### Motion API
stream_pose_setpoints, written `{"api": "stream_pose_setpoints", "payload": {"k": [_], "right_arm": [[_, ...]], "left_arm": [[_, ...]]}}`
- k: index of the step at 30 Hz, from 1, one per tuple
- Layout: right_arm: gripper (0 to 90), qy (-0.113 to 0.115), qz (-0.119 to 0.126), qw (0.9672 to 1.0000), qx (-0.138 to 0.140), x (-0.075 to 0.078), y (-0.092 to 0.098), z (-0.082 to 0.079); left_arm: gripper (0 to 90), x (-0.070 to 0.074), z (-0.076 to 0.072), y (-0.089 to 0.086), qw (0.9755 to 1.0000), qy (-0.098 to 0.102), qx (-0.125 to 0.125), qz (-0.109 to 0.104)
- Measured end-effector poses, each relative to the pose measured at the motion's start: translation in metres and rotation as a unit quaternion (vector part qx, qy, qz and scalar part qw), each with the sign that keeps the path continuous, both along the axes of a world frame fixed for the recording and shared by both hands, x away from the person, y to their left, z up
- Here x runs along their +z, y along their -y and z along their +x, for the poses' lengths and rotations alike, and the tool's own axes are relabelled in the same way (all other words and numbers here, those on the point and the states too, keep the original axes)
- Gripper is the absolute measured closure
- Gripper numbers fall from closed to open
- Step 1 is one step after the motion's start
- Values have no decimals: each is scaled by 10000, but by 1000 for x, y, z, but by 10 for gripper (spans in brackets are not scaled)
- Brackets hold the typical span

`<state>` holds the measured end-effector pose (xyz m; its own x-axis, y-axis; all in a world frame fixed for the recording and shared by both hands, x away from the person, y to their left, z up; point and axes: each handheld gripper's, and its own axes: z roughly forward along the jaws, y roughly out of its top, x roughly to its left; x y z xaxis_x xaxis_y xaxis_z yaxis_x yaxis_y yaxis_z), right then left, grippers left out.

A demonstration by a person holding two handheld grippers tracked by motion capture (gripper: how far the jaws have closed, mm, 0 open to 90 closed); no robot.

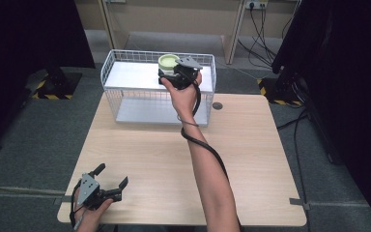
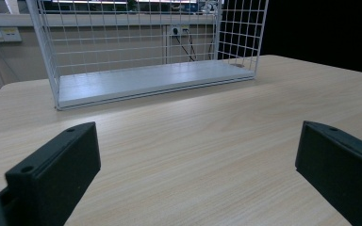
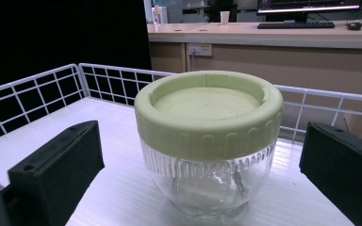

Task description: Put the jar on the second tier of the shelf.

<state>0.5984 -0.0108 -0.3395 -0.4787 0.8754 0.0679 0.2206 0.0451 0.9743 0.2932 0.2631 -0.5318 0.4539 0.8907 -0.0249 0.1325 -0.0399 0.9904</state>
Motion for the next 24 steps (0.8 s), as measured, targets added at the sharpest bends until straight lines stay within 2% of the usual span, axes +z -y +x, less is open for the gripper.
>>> {"api": "stream_pose_setpoints", "payload": {"k": [9,24], "right_arm": [[4,2,-68,9999,158,-4,4,-13],[4,88,-20,9995,305,-10,13,-29]], "left_arm": [[2,0,0,0,10000,-8,8,22],[2,0,0,0,10000,-13,20,21]]}}
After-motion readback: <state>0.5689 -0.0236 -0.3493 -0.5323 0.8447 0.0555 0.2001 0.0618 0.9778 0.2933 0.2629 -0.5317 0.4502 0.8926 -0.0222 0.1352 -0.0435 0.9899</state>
